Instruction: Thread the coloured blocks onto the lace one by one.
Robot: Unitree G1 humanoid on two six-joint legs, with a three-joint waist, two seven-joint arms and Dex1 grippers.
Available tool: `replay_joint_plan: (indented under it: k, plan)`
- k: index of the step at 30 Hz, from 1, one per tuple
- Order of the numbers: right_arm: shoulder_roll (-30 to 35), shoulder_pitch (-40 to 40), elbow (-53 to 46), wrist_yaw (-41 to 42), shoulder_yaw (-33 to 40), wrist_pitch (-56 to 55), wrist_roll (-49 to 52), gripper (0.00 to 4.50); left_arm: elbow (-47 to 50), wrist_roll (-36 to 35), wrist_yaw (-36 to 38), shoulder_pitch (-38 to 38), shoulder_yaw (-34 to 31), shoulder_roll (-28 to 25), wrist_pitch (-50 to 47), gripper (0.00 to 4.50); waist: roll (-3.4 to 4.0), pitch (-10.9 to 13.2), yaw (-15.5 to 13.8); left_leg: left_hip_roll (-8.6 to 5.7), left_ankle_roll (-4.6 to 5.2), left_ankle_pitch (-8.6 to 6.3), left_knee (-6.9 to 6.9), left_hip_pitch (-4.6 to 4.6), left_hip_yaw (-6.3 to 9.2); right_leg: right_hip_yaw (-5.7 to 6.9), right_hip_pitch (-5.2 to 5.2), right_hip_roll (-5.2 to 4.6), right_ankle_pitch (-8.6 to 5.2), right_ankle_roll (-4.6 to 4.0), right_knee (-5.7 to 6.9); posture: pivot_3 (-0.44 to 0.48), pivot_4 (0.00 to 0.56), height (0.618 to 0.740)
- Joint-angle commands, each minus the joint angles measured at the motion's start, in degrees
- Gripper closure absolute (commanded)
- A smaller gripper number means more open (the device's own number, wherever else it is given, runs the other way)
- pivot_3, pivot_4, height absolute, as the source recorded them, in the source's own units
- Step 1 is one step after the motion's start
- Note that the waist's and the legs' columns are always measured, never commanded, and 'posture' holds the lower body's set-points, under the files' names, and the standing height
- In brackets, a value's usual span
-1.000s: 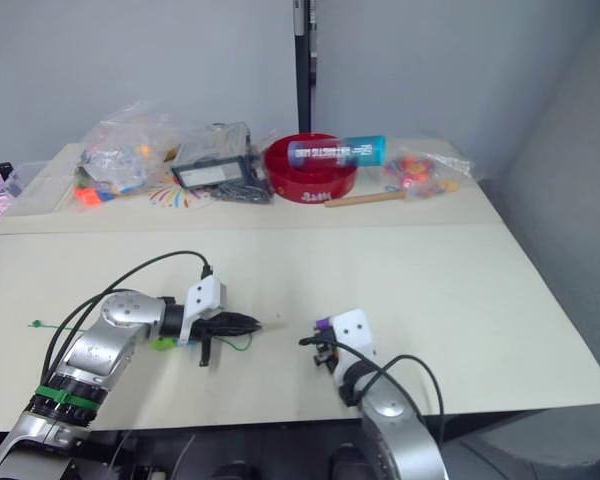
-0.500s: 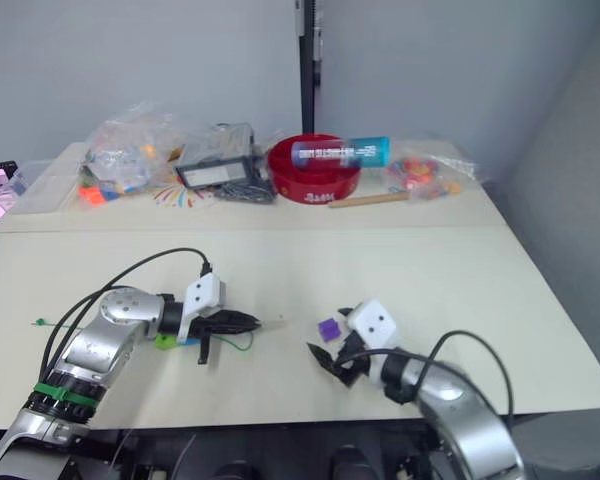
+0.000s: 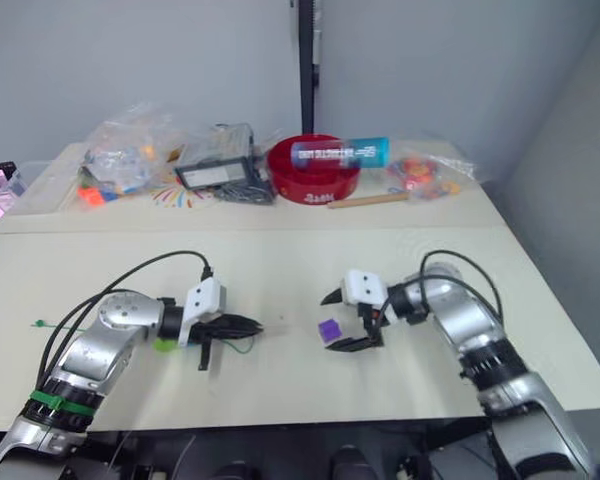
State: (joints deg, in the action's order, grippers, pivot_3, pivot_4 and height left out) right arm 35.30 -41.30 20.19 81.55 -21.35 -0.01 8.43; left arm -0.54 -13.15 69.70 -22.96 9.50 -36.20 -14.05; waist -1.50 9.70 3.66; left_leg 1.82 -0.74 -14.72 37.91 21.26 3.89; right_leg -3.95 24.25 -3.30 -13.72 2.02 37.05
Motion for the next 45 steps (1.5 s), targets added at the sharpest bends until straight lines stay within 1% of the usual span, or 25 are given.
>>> replay_joint_plan:
  k: [1, 3, 4, 5, 9, 12, 13, 15, 18, 21, 23, 25, 29, 34, 45]
  plan:
    - [-1.38, -2.94, 6.15, 3.15, -0.33, -6.94, -1.96, 0.03, 2.74, -1.23, -0.74, 0.35, -1.37, -0.77, -0.55, 4.50, 0.00, 0.00, -0.02, 0.00, 0.00, 0.00, 0.00, 0.00, 0.00, 0.00, 0.01, 0.00, 0.00, 0.00, 0.01, 0.000, 0.150, 0.731]
    - [-2.33, -3.80, 9.00, 3.92, -0.35, -9.17, -2.75, 0.03, 3.05, -1.38, -0.90, 0.52, -1.33, -0.93, -0.67, 4.50, 0.01, 0.01, -0.19, -0.02, 0.00, 0.00, 0.00, 0.00, 0.01, 0.00, 0.01, -0.02, 0.01, 0.00, 0.02, 0.000, 0.150, 0.731]
    - [-2.81, -4.00, 10.05, 4.29, -0.30, -9.97, -2.98, 0.27, 3.42, -1.48, -1.04, 0.67, -1.35, -0.98, -0.86, 4.50, 0.01, 0.01, -0.24, -0.02, 0.00, 0.00, 0.00, 0.00, 0.00, 0.00, 0.00, -0.02, 0.01, 0.01, 0.02, 0.000, 0.150, 0.731]
    - [-3.31, -4.06, 10.89, 4.52, -0.22, -10.58, -3.20, 0.42, 3.79, -1.54, -1.13, 0.86, -1.40, -1.07, -0.97, 4.50, 0.01, 0.01, -0.24, -0.03, 0.00, 0.00, 0.00, 0.00, 0.00, 0.00, 0.00, -0.03, 0.01, 0.01, 0.02, 0.000, 0.150, 0.731]
    - [-3.99, -3.45, 12.01, 5.61, 0.57, -11.89, -3.30, 1.79, 4.48, -1.76, -1.29, 1.00, -1.55, -1.35, -1.29, 4.50, 0.02, 0.01, -0.25, -0.03, 0.00, 0.00, 0.00, -0.01, 0.01, 0.00, 0.01, -0.03, 0.02, 0.01, 0.04, 0.000, 0.150, 0.731]
    - [-3.98, -2.23, 10.85, 5.33, 1.26, -11.42, -2.86, 2.82, 4.50, -1.78, -1.26, 0.80, -1.46, -1.33, -1.41, 4.50, 0.02, 0.01, -0.29, -0.02, 0.00, 0.00, 0.00, -0.02, 0.00, 0.00, 0.01, -0.03, 0.02, 0.01, 0.04, 0.000, 0.150, 0.731]
    - [-3.94, -1.65, 10.13, 5.01, 1.49, -11.11, -2.71, 3.11, 4.48, -1.79, -1.20, 0.68, -1.39, -1.32, -1.44, 4.50, 0.02, 0.01, -0.30, -0.02, 0.00, 0.00, 0.00, -0.02, 0.00, 0.00, 0.01, -0.02, 0.02, 0.01, 0.04, 0.000, 0.150, 0.731]
    - [-3.93, -0.74, 8.75, 4.55, 1.91, -10.36, -2.51, 3.12, 4.49, -1.78, -1.11, 0.48, -1.25, -1.28, -1.49, 4.50, 0.02, 0.01, -0.31, -0.02, 0.00, 0.00, 0.00, -0.03, 0.01, 0.00, 0.01, -0.02, 0.02, 0.01, 0.06, 0.000, 0.150, 0.731]
    - [-4.72, 1.35, 2.17, 1.79, 3.39, -2.14, -0.68, 3.12, 5.34, -2.26, -1.24, -0.40, -0.97, -0.73, -2.49, 4.50, 0.02, 0.01, -0.35, -0.02, 0.00, 0.00, 0.00, -0.03, 0.01, 0.00, 0.01, -0.02, 0.02, 0.01, 0.06, 0.000, 0.150, 0.731]
    - [-4.68, 3.90, -4.50, -1.44, 3.41, 4.35, -1.18, 3.12, 6.54, -2.45, -1.44, -0.76, -0.55, -0.32, -3.35, 4.50, 0.02, 0.01, -0.39, -0.03, 0.00, 0.00, 0.00, -0.02, 0.01, -0.01, 0.02, -0.02, 0.02, 0.01, 0.08, 0.000, 0.150, 0.731]
    - [-4.98, 6.10, -8.73, -4.19, 3.11, 7.67, -1.91, 3.12, 7.34, -2.32, -1.57, -0.66, 0.00, -0.19, -3.72, 4.50, 0.03, 0.01, -0.52, -0.02, 0.00, 0.00, 0.00, -0.03, 0.02, 0.00, 0.01, -0.02, 0.02, 0.01, 0.09, 0.000, 0.150, 0.731]
    - [-5.26, 7.78, -10.83, -6.21, 2.66, 9.27, -2.66, 3.12, 7.93, -2.12, -1.70, -0.44, 0.70, -0.04, -3.91, 4.50, 0.03, 0.01, -0.66, -0.03, 0.00, 0.00, 0.00, -0.02, 0.02, 0.00, 0.01, -0.02, 0.02, 0.01, 0.08, 0.000, 0.150, 0.731]
    - [-5.27, 9.61, -9.89, -9.56, 1.17, 9.39, -5.53, 3.12, 8.11, -0.36, -1.58, -0.58, 3.43, 0.00, -3.72, 4.50, 0.03, 0.01, -0.84, -0.03, -0.01, 0.00, 0.00, -0.06, -0.01, -0.01, -0.01, -0.02, 0.01, 0.01, 0.05, 0.000, 0.150, 0.731]
    - [-5.28, 9.95, -9.71, -10.74, 1.18, 10.06, -5.45, 3.12, 6.50, 2.37, -2.26, -0.26, 5.85, 0.19, -1.64, 4.50, 0.02, 0.01, -0.85, -0.02, -0.02, 0.01, 0.00, -0.15, -0.03, -0.02, -0.09, 0.01, 0.02, 0.00, 0.05, 0.000, 0.150, 0.731]
    - [-4.64, 11.74, -12.84, -11.05, 1.06, 12.09, -4.82, 3.12, 5.00, 3.76, -4.68, -0.76, 6.01, 2.27, -0.83, 4.50, 0.02, 0.00, -0.99, -0.01, -0.03, 0.02, 0.01, -0.16, -0.02, -0.02, -0.11, 0.01, 0.02, 0.00, 0.05, 0.000, 0.150, 0.731]
